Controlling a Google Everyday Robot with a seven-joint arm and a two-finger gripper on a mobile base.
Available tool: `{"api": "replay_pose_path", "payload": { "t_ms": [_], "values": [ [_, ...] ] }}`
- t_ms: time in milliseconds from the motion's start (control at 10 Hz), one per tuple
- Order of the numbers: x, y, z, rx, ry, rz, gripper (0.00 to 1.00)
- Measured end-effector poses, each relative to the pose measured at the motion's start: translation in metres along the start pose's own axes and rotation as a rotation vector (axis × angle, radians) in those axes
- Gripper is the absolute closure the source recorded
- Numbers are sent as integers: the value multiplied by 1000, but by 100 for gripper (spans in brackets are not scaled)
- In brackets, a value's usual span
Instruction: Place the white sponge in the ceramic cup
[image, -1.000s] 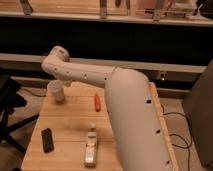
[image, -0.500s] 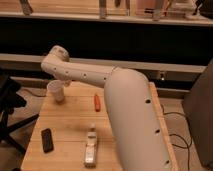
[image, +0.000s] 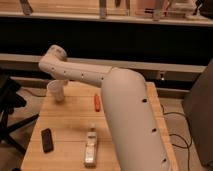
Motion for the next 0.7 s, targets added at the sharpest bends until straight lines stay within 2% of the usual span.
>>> {"api": "replay_pose_path", "payload": {
  "t_ms": [300,700],
  "values": [
    [0,-16,3,12,16,-12,96],
    [5,-18,4,18,29,-19,96]
  ]
}}
